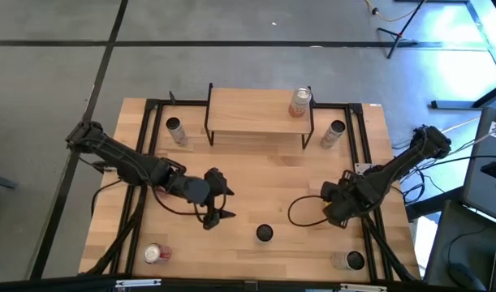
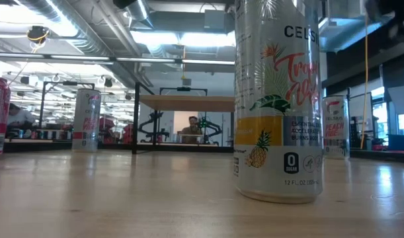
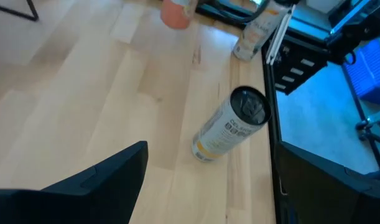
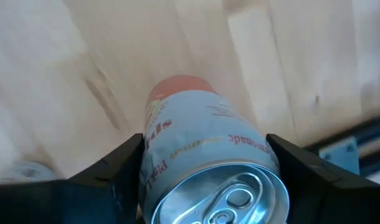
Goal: Place canned beverage on shelf
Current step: Put the orange white soda can aligned with the other orange white soda can on the shelf
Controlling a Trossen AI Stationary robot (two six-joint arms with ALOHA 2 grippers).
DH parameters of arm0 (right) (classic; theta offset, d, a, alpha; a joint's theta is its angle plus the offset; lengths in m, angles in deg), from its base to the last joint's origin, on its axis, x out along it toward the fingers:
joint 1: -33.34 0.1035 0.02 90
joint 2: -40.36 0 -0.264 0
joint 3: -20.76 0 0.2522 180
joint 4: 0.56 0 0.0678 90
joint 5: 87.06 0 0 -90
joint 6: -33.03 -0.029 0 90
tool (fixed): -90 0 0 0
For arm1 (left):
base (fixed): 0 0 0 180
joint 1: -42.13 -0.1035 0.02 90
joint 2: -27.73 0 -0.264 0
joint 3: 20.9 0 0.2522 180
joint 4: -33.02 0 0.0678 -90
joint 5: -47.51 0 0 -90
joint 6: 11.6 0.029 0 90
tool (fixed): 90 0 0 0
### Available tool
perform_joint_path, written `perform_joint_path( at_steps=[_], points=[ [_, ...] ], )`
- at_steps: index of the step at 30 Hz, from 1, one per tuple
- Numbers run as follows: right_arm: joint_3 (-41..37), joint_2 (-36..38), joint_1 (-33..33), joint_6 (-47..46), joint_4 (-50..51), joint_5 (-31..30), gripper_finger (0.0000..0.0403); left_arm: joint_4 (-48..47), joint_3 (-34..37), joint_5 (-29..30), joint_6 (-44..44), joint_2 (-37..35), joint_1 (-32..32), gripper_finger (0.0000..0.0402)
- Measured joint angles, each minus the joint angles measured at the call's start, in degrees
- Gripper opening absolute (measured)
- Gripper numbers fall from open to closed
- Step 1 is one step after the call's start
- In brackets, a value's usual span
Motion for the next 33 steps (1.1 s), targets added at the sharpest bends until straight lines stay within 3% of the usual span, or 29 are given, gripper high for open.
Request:
perform_joint_path(
  at_steps=[8, 17, 24, 28, 33],
  points=[
    [10.3, -0.1, -8.0, 9.7, 1.2, -5.3, 0.0263, -2.7, 0.0, -0.8, 2.2, -3.9, -1.9, 0.0343],
    [25.6, -0.8, -24.0, 24.6, 3.1, -8.7, 0.0263, -8.3, 0.0, -8.1, 7.4, -11.4, -6.8, 0.0343],
    [37.8, -7.4, -37.8, 35.5, 5.5, -8.5, 0.0263, -13.6, 0.0, -14.5, 13.4, -16.2, -13.6, 0.0343],
    [40.7, -12.0, -42.9, 37.5, 7.3, -3.3, 0.0263, -13.7, 0.0, -15.5, 18.1, -16.7, -17.0, 0.0343],
    [37.0, -15.9, -41.9, 41.2, 4.7, 4.1, 0.0263, -13.6, -0.1, -13.7, 21.0, -14.1, -18.8, 0.0343]
  ],
)
